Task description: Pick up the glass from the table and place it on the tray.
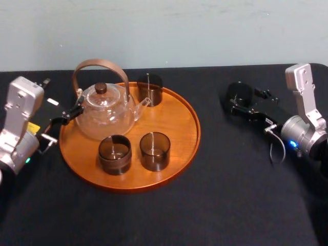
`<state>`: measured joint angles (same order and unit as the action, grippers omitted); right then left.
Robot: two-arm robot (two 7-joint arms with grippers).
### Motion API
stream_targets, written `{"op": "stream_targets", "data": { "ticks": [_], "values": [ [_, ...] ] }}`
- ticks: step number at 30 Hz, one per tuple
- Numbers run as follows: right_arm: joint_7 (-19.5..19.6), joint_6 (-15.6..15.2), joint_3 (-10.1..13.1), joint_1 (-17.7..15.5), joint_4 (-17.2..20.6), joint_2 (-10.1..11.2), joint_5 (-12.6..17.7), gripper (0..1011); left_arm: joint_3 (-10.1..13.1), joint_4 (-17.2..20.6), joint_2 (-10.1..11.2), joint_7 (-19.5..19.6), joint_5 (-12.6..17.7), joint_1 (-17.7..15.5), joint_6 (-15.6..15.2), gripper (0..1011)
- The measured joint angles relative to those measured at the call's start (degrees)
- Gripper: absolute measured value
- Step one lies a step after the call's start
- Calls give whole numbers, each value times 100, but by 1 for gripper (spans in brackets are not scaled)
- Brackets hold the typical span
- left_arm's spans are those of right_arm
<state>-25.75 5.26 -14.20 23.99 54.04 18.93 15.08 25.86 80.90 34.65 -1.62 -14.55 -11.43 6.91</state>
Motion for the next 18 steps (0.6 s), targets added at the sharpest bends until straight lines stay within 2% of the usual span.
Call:
{"op": "stream_targets", "data": {
  "ticks": [18],
  "values": [
    [-98,122,-7,401,-676,-129,-32,1002,0,0,0,0,0,0,0,1009]
  ]
}}
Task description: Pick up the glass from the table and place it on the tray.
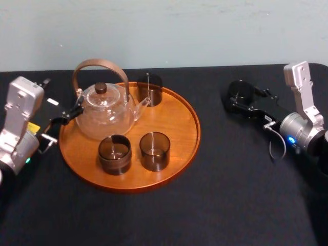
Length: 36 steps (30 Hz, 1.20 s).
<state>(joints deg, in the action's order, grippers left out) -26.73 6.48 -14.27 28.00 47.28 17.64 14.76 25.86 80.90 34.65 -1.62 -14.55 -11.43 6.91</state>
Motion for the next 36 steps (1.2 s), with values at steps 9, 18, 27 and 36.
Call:
{"op": "stream_targets", "data": {
  "ticks": [9,18,27,36],
  "values": [
    [-109,111,-25,206,-295,-90,-23,1002,0,0,0,0,0,0,0,1010],
    [-220,246,-85,393,-598,-170,-80,1002,0,0,0,0,0,0,0,1010],
    [-226,256,-94,410,-619,-174,-94,1002,0,0,0,0,0,0,0,1009],
    [-223,251,-89,398,-605,-170,-89,1003,0,0,0,0,0,0,0,1009]
  ]
}}
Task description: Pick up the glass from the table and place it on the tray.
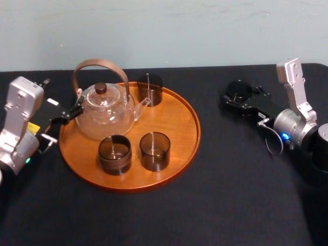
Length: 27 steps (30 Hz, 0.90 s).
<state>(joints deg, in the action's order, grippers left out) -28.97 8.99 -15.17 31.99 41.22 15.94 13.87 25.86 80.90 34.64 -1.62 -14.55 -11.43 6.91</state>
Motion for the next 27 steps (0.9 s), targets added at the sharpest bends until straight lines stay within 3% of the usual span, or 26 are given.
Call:
{"op": "stream_targets", "data": {
  "ticks": [6,27],
  "values": [
    [2,-3,2,-3,6,2,4,904,0,0,0,0,0,0,0,1010],
    [8,-8,3,-10,14,5,11,903,0,0,0,0,0,0,0,1010]
  ]
}}
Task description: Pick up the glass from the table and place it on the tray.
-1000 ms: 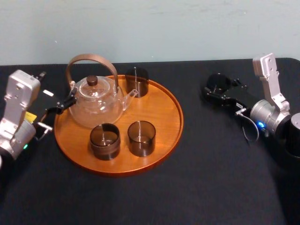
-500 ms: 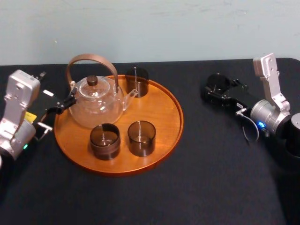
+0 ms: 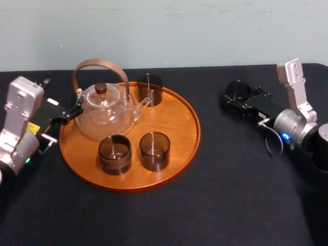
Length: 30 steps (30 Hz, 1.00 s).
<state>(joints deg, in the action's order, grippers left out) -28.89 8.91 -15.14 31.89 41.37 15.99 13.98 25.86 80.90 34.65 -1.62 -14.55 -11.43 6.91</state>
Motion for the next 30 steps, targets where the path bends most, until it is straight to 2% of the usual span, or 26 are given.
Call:
{"op": "stream_targets", "data": {
  "ticks": [17,30],
  "values": [
    [-81,114,65,-17,-34,-38,80,903,0,0,0,0,0,0,0,1009],
    [-214,63,41,-472,1035,122,202,903,0,0,0,0,0,0,0,1010]
  ]
}}
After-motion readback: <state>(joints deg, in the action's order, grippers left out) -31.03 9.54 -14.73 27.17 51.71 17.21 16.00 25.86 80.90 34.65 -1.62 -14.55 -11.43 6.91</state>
